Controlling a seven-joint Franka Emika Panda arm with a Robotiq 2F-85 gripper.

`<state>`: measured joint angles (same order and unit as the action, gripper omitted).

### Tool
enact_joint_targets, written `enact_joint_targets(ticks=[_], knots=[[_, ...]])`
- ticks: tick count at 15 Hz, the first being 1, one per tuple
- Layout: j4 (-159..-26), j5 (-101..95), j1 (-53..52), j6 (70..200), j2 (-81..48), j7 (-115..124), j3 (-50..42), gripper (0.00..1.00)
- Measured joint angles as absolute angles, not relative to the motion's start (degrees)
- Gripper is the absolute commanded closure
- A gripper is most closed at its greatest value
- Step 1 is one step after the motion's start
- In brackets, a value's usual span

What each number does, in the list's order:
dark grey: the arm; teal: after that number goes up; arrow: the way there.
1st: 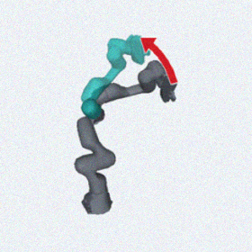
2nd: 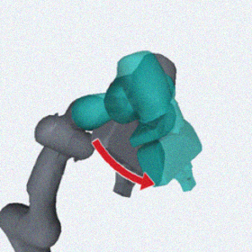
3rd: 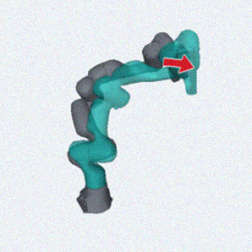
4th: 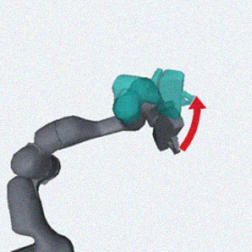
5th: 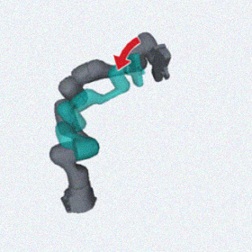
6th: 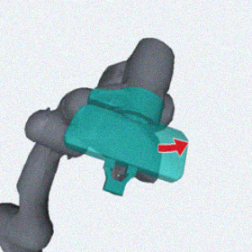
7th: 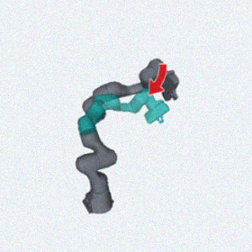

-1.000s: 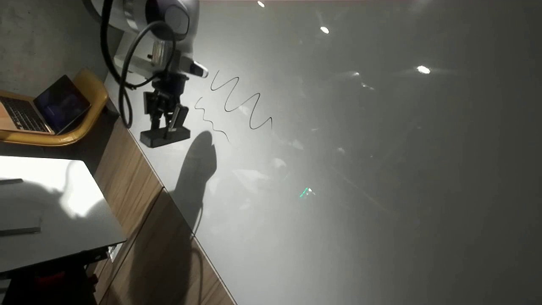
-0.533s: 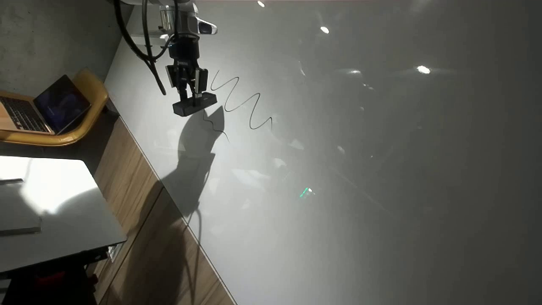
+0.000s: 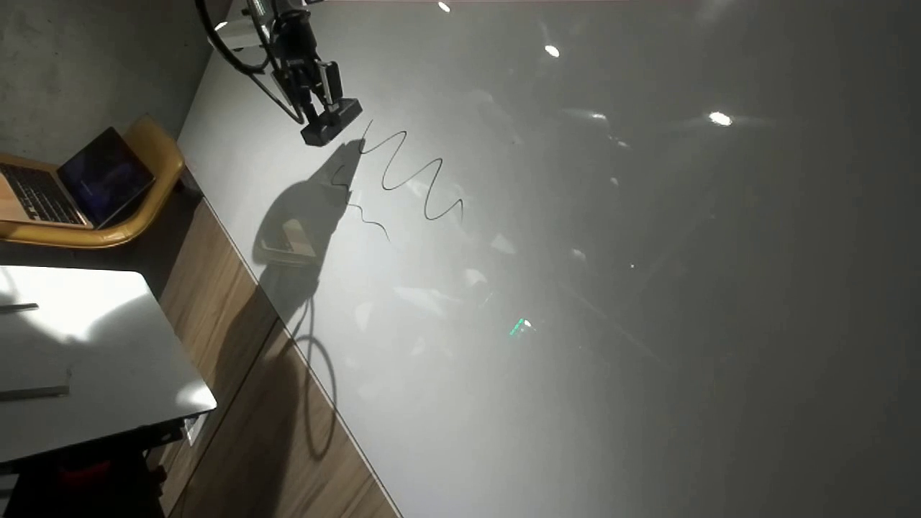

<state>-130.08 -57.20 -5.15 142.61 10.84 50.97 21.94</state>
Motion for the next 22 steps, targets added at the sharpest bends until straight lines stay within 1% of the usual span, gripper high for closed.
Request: enact_joint_targets(ticks=[3, 5, 10, 18, 22], knots=[[-126.9, -64.0, -5.2, 142.0, 8.9, 55.4, 20.9, 0.71], [-124.8, -64.9, -5.2, 142.2, 7.3, 56.3, 19.2, 0.71], [-121.7, -63.8, -6.4, 145.1, 4.6, 56.9, 16.5, 0.71], [-116.8, -58.8, -7.7, 151.5, -1.0, 57.0, 16.2, 0.71], [-117.2, -58.3, -7.3, 151.7, -1.7, 57.0, 16.1, 0.71]])
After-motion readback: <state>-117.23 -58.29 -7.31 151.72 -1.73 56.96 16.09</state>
